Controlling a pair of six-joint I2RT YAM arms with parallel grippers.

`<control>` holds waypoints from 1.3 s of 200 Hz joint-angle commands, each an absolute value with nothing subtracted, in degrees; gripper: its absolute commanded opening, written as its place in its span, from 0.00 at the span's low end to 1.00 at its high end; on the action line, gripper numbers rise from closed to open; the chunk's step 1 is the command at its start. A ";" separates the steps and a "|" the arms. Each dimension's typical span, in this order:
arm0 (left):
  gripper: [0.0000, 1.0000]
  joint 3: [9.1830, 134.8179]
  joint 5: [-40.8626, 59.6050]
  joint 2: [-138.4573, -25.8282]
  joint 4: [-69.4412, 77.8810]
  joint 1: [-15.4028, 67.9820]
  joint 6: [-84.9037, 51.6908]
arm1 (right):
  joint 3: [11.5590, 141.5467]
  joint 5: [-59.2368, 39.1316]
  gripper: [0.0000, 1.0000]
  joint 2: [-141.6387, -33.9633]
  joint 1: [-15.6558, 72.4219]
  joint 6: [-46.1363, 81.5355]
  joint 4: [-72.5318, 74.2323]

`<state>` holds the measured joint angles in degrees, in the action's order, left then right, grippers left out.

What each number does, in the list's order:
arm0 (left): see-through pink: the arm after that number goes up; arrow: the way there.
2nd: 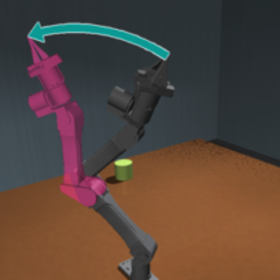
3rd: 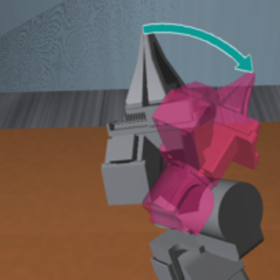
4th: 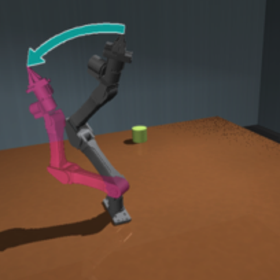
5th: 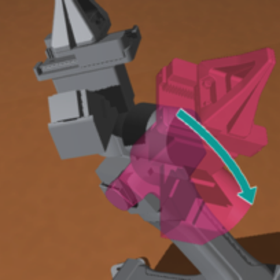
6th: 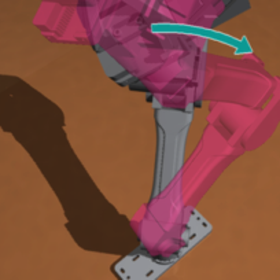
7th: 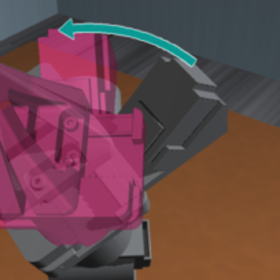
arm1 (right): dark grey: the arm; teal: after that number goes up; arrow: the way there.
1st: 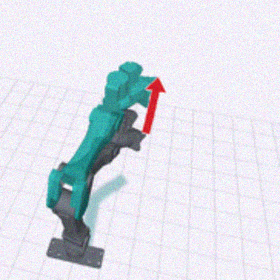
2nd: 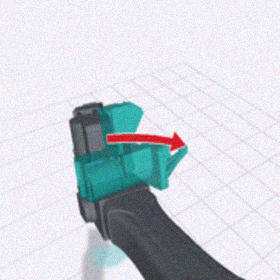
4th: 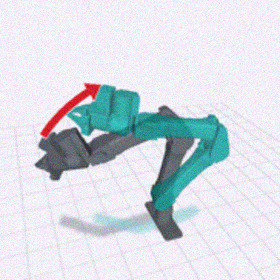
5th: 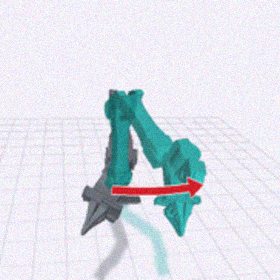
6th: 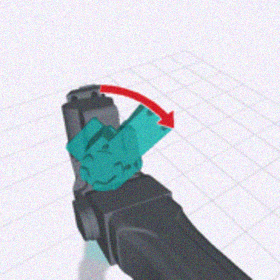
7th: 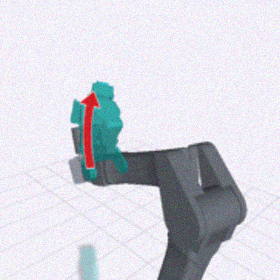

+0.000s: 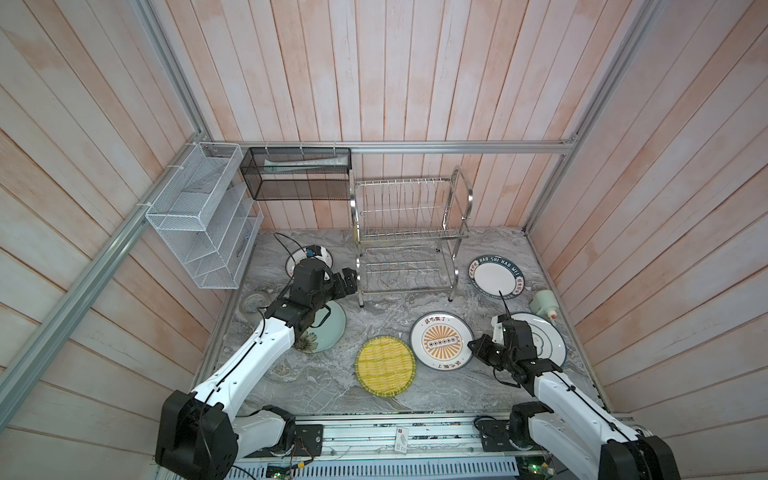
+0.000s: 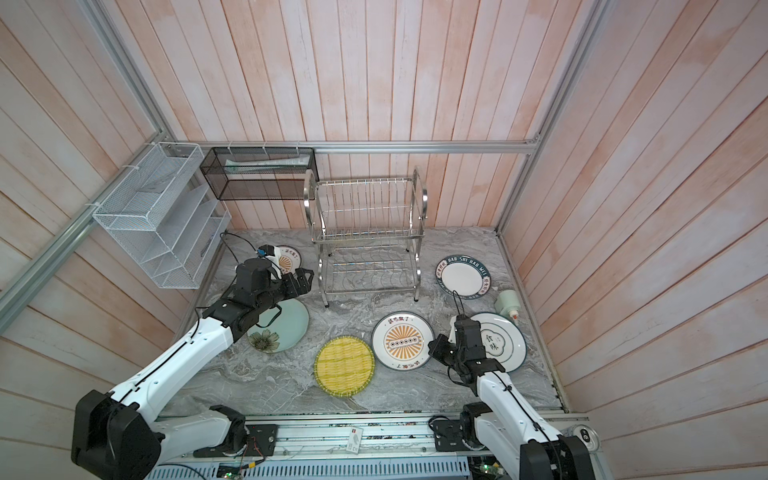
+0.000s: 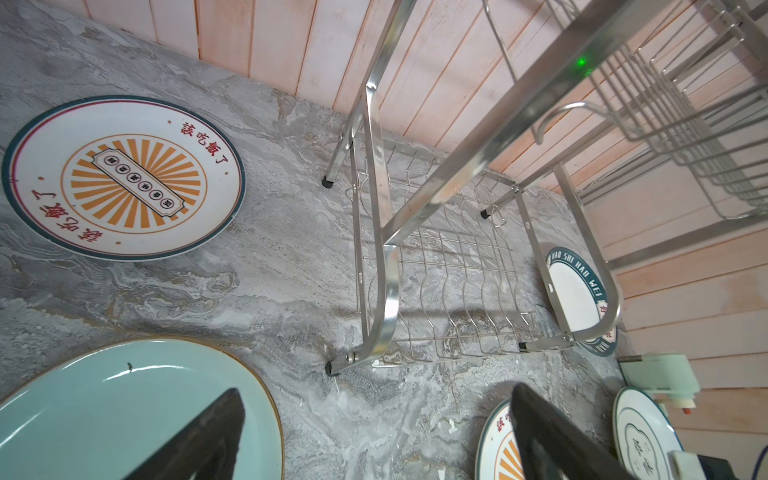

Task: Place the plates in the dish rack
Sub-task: 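Grasp the near rim of the orange-sunburst plate with the right gripper, then tilt the plate upright with the right gripper while the left gripper approaches it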

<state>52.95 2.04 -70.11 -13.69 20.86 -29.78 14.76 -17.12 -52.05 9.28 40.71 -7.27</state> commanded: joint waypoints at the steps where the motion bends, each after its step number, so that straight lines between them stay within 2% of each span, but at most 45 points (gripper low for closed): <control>1: 1.00 53.69 5.67 -70.42 -12.34 20.40 -29.10 | 16.38 -15.96 0.00 -52.67 8.67 39.61 -10.30; 64: 1.00 53.60 9.98 -70.29 -11.69 20.47 -28.41 | 20.82 -20.83 0.00 -53.16 7.39 38.71 -8.97; 97: 1.00 50.95 15.95 -69.53 -6.53 20.48 -27.92 | 22.54 -24.18 0.00 -52.63 7.38 39.20 -6.56; 151: 1.00 50.49 17.59 -69.43 -5.69 20.48 -27.62 | 24.85 -27.73 0.00 -51.57 7.42 38.76 -6.50; 196: 0.95 49.22 20.73 -70.24 -5.21 20.94 -29.28 | 26.36 -32.92 0.00 -49.07 7.48 40.22 -3.42; 232: 0.91 45.28 23.05 -70.04 -2.63 22.10 -32.87 | 26.41 -34.60 0.00 -49.76 10.52 42.43 5.48; 260: 0.80 43.47 25.66 -70.54 1.36 23.02 -35.34 | 27.95 -33.11 0.00 -53.33 13.87 42.11 10.82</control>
